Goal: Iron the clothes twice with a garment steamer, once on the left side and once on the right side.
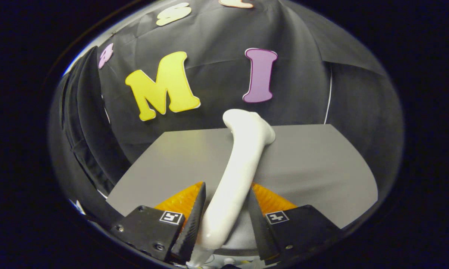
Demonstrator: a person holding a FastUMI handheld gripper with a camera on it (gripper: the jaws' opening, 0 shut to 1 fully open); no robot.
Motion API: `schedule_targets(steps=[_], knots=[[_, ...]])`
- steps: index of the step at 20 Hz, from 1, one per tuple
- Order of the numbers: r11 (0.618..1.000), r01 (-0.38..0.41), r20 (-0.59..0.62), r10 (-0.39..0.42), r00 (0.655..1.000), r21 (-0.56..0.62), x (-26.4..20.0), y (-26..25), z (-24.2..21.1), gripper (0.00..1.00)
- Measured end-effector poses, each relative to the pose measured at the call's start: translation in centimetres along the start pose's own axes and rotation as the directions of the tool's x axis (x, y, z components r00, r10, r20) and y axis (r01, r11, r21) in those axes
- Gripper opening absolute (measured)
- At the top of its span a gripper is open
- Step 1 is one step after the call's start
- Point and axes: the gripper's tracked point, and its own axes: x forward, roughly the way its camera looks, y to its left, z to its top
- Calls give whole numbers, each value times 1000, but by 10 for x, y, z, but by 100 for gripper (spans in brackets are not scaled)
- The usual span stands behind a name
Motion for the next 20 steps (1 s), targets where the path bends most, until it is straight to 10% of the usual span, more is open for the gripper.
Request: schedule_targets(steps=[11,20], knots=[[998,-60,63,59,996,24,-24,23,7,39],[998,-54,195,45,980,37,-103,90,9,37]])
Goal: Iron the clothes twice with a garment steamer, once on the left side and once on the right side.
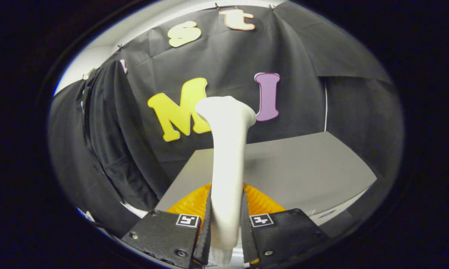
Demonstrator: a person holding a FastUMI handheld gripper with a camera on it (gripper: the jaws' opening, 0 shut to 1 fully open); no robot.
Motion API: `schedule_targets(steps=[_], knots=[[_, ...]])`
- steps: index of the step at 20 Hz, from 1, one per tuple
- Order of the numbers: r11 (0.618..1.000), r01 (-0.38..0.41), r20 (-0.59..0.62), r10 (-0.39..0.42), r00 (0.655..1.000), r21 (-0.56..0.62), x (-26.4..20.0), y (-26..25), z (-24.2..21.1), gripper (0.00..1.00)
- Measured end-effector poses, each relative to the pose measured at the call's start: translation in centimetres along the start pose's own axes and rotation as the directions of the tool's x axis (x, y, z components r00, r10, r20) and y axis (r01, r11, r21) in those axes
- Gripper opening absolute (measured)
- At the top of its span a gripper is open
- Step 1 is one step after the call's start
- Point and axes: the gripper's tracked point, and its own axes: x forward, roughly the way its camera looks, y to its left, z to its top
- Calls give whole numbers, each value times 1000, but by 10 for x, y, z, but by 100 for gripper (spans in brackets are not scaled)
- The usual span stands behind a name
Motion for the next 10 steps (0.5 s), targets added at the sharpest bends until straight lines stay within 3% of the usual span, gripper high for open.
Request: schedule_targets(steps=[10], knots=[[998,-42,186,50,981,-49,-74,151,33,36]])
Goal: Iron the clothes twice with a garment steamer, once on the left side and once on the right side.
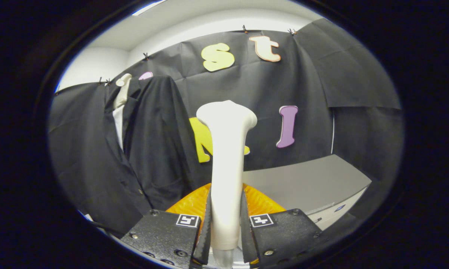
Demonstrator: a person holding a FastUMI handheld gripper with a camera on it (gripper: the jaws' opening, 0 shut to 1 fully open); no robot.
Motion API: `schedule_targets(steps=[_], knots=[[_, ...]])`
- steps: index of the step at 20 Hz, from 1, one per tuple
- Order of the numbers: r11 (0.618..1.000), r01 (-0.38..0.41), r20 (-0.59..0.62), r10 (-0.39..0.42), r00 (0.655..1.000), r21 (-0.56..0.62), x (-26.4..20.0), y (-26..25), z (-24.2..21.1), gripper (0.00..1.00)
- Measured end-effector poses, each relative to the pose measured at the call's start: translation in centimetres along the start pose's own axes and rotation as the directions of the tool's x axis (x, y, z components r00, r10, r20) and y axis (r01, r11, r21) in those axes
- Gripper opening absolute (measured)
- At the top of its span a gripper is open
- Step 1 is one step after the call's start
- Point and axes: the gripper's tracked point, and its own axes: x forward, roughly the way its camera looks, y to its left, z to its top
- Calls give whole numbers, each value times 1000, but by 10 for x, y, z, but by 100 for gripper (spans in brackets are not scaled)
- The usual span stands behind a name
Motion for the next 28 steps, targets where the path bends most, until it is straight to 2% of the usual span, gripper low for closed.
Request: schedule_targets(steps=[10,16,21,28], knots=[[994,-98,154,105,982,-57,-11,146,74,36],[985,-147,173,161,972,-90,3,213,87,36],[977,-177,139,193,971,-120,13,242,75,36],[978,-158,80,169,982,-133,18,231,45,36]])
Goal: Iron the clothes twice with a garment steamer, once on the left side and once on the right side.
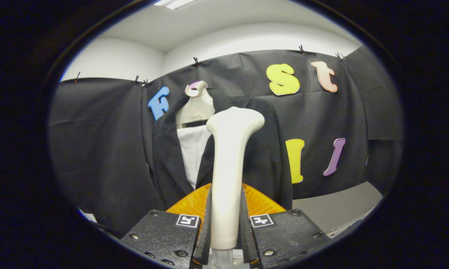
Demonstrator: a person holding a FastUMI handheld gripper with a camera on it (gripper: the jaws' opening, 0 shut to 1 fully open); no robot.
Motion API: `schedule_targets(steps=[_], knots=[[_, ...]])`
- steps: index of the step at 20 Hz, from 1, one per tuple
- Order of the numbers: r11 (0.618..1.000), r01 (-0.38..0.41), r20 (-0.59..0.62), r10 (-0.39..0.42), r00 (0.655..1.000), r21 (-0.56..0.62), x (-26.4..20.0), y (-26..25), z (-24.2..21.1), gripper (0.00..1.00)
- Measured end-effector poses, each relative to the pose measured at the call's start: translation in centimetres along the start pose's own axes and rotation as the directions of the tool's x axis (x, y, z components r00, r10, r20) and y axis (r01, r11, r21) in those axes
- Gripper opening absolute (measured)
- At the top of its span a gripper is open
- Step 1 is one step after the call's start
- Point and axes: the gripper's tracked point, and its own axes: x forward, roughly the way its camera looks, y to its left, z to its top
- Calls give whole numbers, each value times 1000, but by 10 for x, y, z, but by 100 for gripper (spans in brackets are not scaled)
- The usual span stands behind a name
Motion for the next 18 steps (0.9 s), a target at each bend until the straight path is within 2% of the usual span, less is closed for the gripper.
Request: schedule_targets(steps=[7,18], knots=[[1000,29,-64,-28,998,4,-11,-16,-44,36],[999,28,-215,-34,976,-30,-24,-15,-143,37]])
